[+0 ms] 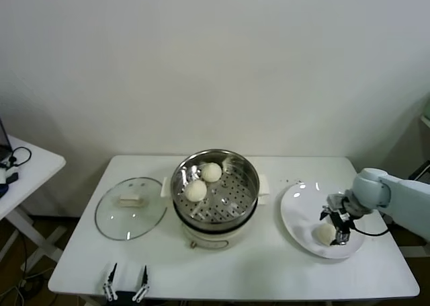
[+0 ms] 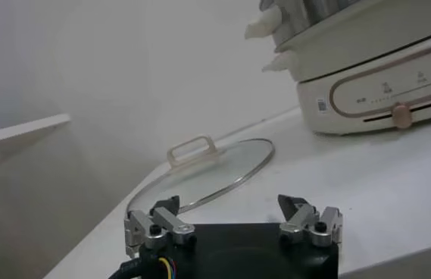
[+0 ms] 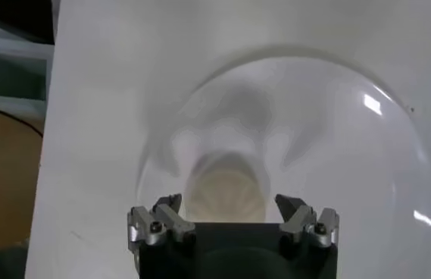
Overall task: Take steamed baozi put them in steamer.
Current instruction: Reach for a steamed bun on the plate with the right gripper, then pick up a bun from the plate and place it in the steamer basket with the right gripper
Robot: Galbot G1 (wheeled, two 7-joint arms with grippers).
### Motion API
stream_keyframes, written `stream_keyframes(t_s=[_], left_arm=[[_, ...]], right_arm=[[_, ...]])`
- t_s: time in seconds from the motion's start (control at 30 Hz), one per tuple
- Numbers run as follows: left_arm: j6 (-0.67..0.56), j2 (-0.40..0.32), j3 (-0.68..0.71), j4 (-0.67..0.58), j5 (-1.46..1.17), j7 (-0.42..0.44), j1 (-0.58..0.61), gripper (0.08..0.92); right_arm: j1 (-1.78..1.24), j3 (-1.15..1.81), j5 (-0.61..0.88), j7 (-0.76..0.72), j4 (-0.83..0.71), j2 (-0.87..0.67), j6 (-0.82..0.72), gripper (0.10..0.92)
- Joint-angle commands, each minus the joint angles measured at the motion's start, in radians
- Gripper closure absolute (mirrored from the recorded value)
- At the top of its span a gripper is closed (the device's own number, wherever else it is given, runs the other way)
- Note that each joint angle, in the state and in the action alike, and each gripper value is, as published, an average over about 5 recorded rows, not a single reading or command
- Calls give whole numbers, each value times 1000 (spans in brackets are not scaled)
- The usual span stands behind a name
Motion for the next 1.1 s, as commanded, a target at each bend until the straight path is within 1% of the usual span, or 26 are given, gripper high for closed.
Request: stream_keyframes(t_s=[0.03,0.23,0.37,0.43,0.53,0.67,0.77,0.87,0.93,1.0,1.1], left_arm=[[2,4,-1,9,6,-4,-3,177],[1,5,-3,12,9,-7,-5,177],[2,4,-4,13,10,-9,-6,177],[2,4,-4,12,10,-9,-7,177],[3,3,-6,13,11,-10,-6,177],[3,1,-8,14,11,-11,-6,177],[3,0,-10,17,12,-13,-6,177],[2,-1,-11,22,15,-14,-8,177],[1,-2,-11,24,18,-16,-10,177],[1,-4,-11,24,22,-17,-10,177],[-1,-8,-10,24,29,-19,-10,177]], right_arm=[[-60,53,-35,15,-5,-16,-7,250],[-45,42,-32,5,-6,-14,-11,414],[8,20,-22,-10,7,-15,-5,475],[96,-38,-5,-25,28,-15,9,497],[336,-208,46,-54,77,0,56,514],[708,-452,134,-117,121,77,184,518],[903,-520,181,-156,148,154,289,516],[1024,-510,210,-178,190,237,379,511],[1054,-461,218,-186,230,284,420,504],[1052,-387,217,-187,289,325,443,495],[1001,-280,191,-173,385,372,435,483]])
